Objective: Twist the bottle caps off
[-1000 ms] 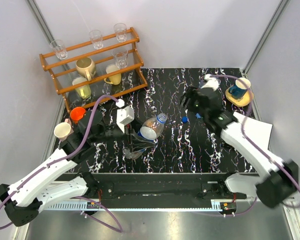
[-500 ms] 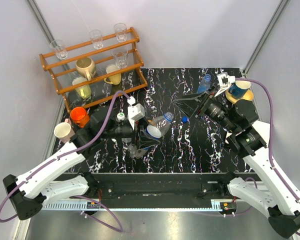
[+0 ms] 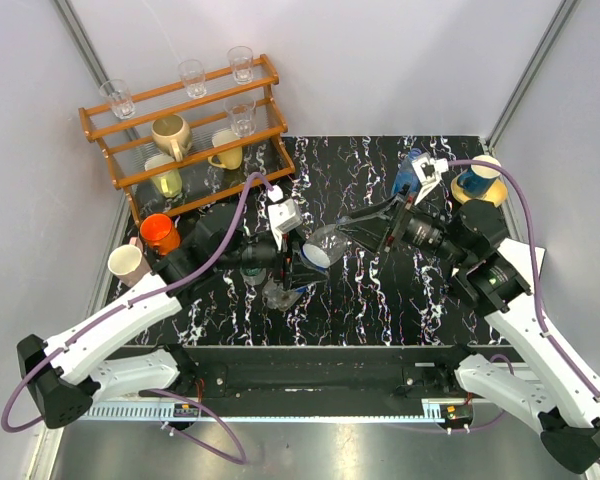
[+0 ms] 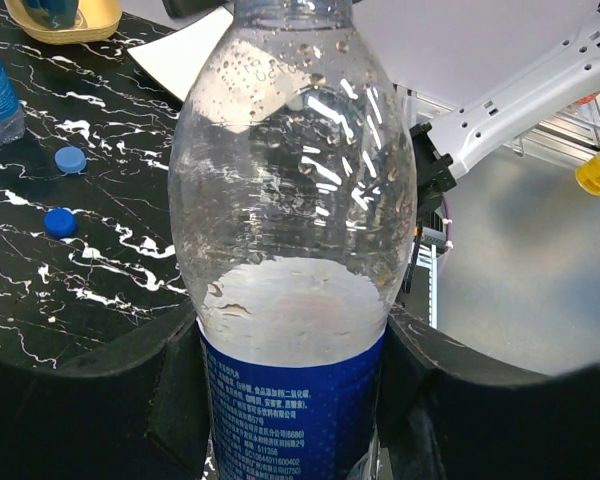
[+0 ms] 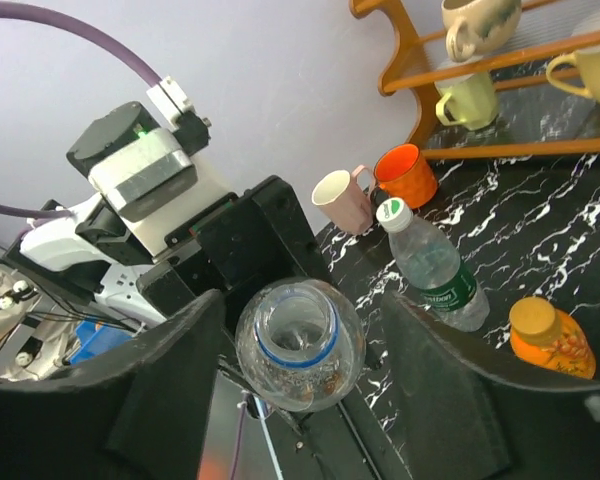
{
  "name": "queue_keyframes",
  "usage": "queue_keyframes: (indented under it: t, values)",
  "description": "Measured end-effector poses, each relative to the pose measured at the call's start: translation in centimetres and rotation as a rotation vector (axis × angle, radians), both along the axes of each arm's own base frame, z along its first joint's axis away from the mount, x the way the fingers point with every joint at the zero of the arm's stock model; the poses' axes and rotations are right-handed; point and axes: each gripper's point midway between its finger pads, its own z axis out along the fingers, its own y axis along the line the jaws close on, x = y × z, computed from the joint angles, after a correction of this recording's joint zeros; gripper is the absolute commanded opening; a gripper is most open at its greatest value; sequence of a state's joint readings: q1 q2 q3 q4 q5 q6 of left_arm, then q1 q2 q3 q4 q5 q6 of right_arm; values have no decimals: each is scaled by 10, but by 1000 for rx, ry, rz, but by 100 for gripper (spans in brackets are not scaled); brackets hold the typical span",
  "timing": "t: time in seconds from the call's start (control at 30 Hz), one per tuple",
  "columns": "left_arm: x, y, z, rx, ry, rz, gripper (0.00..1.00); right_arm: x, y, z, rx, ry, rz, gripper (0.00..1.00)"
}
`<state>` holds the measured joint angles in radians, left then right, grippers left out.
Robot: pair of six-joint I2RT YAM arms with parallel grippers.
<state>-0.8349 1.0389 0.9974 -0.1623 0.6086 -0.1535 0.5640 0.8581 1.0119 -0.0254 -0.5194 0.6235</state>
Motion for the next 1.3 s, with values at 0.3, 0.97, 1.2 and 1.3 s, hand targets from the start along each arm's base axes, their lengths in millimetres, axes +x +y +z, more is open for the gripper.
queue_keyframes:
  t: [0.3,0.97,1.2,1.3]
  values:
    - [3,-2,-1,4,3,13,61,0,3,-14,-45,28,10,32]
    - [18,32,28,-29,-109,223,99,20,-7,27,-83,-49,-116,0]
    - [28,85,63,-118,-216,477,99,78,-43,46,-169,-79,-475,0]
    - [31,110,64,-138,-233,586,99,120,-62,30,-254,-59,-680,0]
